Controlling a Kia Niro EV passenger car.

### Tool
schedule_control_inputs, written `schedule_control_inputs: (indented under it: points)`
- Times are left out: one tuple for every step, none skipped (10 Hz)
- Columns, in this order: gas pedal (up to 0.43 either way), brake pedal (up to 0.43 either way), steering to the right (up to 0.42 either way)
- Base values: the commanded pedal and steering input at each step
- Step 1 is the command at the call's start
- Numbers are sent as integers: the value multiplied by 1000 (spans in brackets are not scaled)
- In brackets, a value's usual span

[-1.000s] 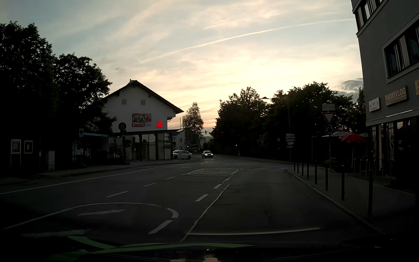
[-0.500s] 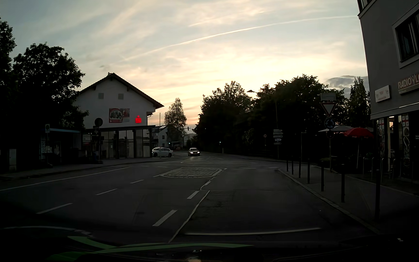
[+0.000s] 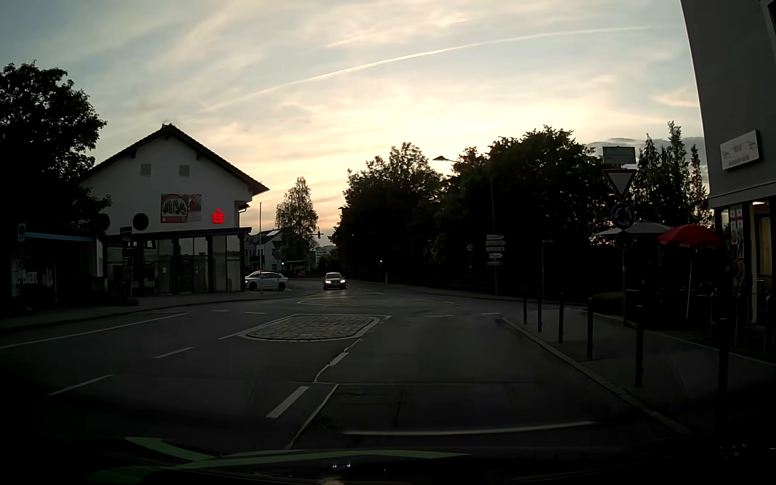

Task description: Follow the waypoints while adhering to traffic rules and regulations

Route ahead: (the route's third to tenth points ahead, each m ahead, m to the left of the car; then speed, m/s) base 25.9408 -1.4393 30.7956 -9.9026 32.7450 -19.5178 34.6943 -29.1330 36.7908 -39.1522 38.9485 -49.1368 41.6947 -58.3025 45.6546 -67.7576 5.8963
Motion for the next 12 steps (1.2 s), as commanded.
schedule_control_inputs:
  points:
    - [0,0,45]
    - [0,0,37]
    - [0,0,25]
    - [0,0,17]
    - [0,0,9]
    - [0,0,5]
    - [0,0,2]
    - [0,0,0]
    - [0,0,0]
    - [0,6,1]
    - [0,140,0]
    - [0,201,1]
